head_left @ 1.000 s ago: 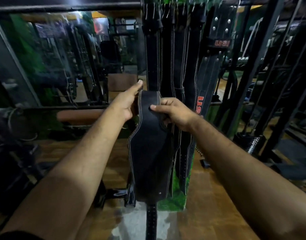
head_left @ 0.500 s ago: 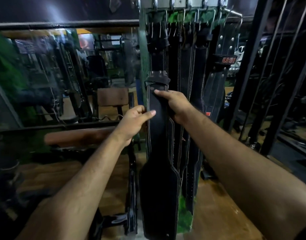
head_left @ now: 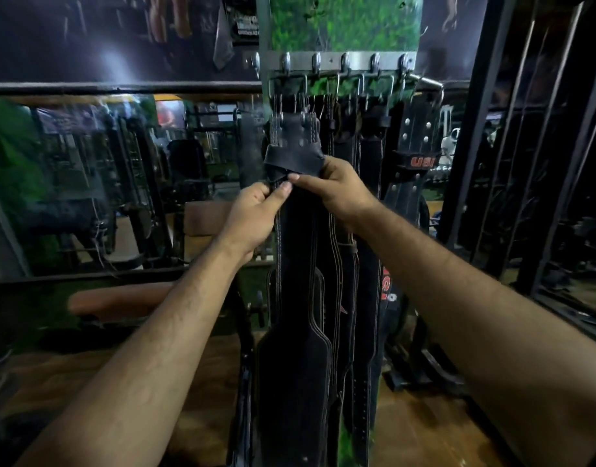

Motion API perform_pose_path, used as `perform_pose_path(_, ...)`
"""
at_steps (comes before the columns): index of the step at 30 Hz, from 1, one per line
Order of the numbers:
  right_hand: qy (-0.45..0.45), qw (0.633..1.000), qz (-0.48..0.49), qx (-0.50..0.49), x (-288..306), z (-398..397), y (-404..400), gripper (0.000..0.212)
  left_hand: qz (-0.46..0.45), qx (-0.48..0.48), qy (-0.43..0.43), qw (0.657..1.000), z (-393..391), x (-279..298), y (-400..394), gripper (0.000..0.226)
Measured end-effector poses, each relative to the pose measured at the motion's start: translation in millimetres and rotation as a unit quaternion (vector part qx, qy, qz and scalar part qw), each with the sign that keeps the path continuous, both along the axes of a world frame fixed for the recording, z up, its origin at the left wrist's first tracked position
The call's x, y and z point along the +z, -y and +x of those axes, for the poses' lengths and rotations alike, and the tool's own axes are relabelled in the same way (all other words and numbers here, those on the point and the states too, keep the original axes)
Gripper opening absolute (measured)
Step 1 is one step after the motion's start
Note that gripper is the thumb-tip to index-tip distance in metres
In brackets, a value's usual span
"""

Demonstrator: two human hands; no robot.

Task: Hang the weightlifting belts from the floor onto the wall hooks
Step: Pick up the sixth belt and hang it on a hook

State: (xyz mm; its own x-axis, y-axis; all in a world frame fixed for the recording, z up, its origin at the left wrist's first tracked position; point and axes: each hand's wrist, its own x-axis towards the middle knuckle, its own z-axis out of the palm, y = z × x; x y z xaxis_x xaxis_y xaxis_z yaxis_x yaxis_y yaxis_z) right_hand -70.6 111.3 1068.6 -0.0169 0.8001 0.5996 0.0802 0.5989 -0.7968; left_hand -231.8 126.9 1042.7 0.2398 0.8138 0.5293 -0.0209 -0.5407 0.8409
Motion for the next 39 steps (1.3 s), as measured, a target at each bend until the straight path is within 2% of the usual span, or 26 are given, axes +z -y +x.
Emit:
perform_pose_path(3, 0.000, 0.997, 0.074, -0.007, 38.5, 1.8, -2.0, 0.019, 0.060, 0.008, 0.034, 0.998, 8.5, 30.0, -3.4, 0.046)
perform_pose_path(5, -0.014, 0.993, 0.117, -0.012, 60.4, 1.9, -4.0, 0.017, 0.084, 0.024, 0.055, 0.995, 17.5, 37.6, -2.8, 0.044)
perform_pose_path(7, -0.028, 0.989, 0.142, -0.021, 76.5, 0.4, -6.7, 0.016, 0.063, 0.038, 0.069, 0.995, 29.2, 27.8, -3.5, 0.042)
perform_pose_path(10, -0.082, 0.982, 0.158, -0.057, 88.6, 1.1, -13.2, 0.015, -0.042, 0.039, 0.016, 0.998, 41.7, -16.9, -4.1, 0.034)
perform_pose_path(13, -0.149, 0.976, 0.137, -0.073, 84.4, 6.9, -22.1, 0.013, -0.120, -0.017, -0.029, 0.992, 43.5, -67.4, 1.9, 0.023)
perform_pose_path(17, -0.172, 0.976, 0.099, -0.090, 56.9, 13.9, -27.3, 0.017, -0.155, -0.034, -0.099, 0.982, 32.5, -102.8, -4.9, 0.029)
perform_pose_path(20, -0.194, 0.974, 0.092, -0.070, 45.7, 21.3, -32.3, 0.014, -0.147, -0.030, -0.160, 0.976, 31.3, -88.4, -15.9, 0.023)
perform_pose_path(21, -0.197, 0.975, 0.091, -0.057, 45.0, 22.1, -33.7, 0.013, -0.133, -0.024, -0.141, 0.981, 33.4, -75.2, -18.5, 0.029)
perform_pose_path(23, -0.190, 0.977, 0.087, -0.040, 45.3, 19.1, -34.6, 0.011, -0.093, -0.019, -0.041, 0.995, 39.7, -44.7, -25.9, 0.042)
perform_pose_path(25, -0.197, 0.975, 0.093, -0.047, 48.8, 17.5, -37.2, 0.011, -0.061, -0.026, 0.020, 0.998, 51.5, -25.8, -22.8, 0.020)
perform_pose_path(26, -0.210, 0.972, 0.095, -0.053, 52.2, 18.8, -39.2, 0.011, -0.052, -0.028, 0.019, 0.998, 55.8, -27.3, -18.3, 0.012)
perform_pose_path(29, -0.249, 0.961, 0.084, -0.089, 58.9, 27.3, -48.0, 0.012, -0.076, -0.023, -0.023, 0.997, 54.2, -65.9, -15.7, 0.014)
perform_pose_path(32, -0.254, 0.959, 0.061, -0.108, 49.5, 27.1, -55.4, 0.013, -0.117, -0.042, -0.115, 0.986, 34.3, -109.5, -25.8, 0.034)
perform_pose_path(36, -0.265, 0.959, 0.057, -0.087, 34.9, 20.3, -56.8, 0.010, -0.159, -0.040, -0.307, 0.937, 2.0, -132.1, -42.0, 0.044)
perform_pose_path(38, -0.263, 0.961, 0.059, -0.064, 33.3, 14.9, -55.5, 0.010, -0.172, -0.041, -0.368, 0.913, -8.1, -126.7, -53.9, 0.070)
perform_pose_path(39, -0.261, 0.962, 0.059, -0.053, 33.6, 11.4, -54.8, 0.010, -0.170, -0.050, -0.374, 0.910, -11.0, -117.7, -58.2, 0.074)
